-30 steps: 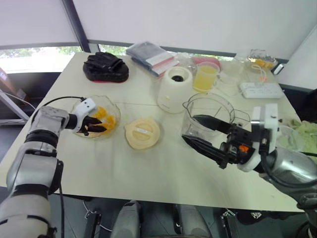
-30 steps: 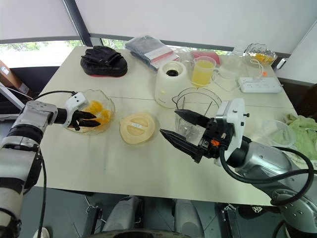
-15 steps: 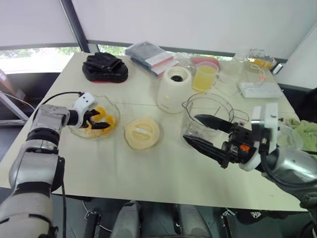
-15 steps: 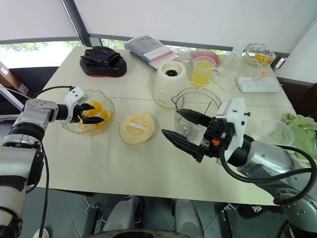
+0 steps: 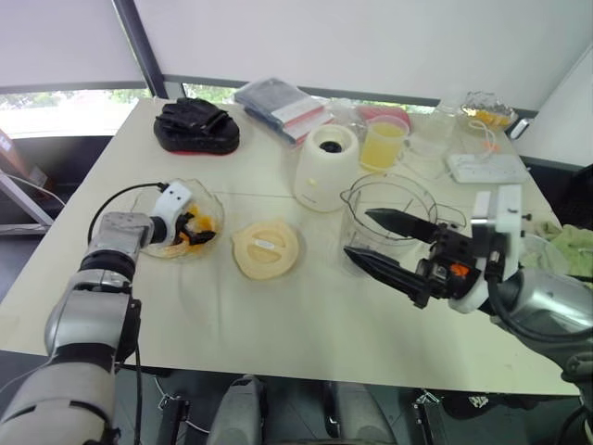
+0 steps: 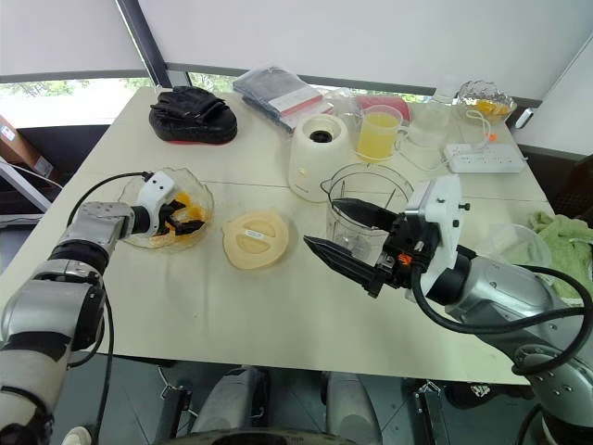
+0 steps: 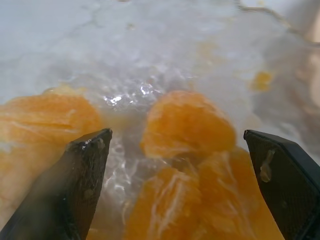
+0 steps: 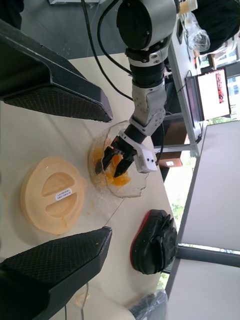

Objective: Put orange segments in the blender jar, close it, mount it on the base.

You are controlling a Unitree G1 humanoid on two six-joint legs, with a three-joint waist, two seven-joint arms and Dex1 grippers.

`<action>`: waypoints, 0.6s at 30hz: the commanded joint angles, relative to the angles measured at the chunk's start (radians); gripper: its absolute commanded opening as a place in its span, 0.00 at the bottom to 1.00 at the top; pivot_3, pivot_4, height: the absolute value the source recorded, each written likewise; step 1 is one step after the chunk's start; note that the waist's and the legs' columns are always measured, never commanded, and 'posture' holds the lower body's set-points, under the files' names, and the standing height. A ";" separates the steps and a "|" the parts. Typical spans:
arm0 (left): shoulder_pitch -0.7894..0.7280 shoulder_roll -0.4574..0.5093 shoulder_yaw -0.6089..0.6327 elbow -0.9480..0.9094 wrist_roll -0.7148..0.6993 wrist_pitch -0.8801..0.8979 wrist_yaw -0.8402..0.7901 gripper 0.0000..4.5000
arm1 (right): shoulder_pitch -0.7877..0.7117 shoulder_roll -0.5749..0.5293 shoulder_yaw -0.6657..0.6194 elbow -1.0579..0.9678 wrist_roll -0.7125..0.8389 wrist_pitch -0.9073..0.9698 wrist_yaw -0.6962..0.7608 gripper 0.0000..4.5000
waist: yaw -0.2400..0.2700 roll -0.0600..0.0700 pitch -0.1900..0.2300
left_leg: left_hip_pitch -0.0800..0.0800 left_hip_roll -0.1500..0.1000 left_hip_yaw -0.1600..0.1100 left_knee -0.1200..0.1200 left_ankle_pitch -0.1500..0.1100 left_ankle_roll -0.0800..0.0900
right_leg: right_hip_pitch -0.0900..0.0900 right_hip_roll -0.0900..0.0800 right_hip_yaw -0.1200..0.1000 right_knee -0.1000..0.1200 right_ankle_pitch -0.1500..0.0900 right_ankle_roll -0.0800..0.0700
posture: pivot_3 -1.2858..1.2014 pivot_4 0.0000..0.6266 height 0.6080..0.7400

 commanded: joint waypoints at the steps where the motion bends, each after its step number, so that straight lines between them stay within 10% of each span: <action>1: -0.015 -0.004 0.031 0.006 -0.003 -0.003 0.045 0.98 | -0.002 -0.012 -0.021 -0.027 0.016 -0.017 -0.010 0.78 | 0.000 0.000 0.000 | 0.000 0.000 0.000 0.000 0.000 0.000 | 0.000 0.000 0.000 0.000 0.000 0.000 | 0.52 0.24 1.00; 12: -0.015 -0.029 0.058 0.021 0.000 0.009 0.103 0.98 | -0.001 -0.024 -0.017 -0.024 0.013 -0.019 -0.022 0.78 | 0.000 0.000 0.000 | 0.000 0.000 0.000 0.000 0.000 0.000 | 0.000 0.000 0.000 0.000 0.000 0.000 | 0.52 0.24 1.00; 18: -0.017 -0.047 0.078 0.028 -0.006 0.031 0.120 0.70 | 0.000 -0.030 -0.019 -0.021 0.008 -0.018 -0.019 0.78 | 0.000 0.000 0.000 | 0.000 0.000 0.000 0.000 0.000 0.000 | 0.000 0.000 0.000 0.000 0.000 0.000 | 0.52 0.24 1.00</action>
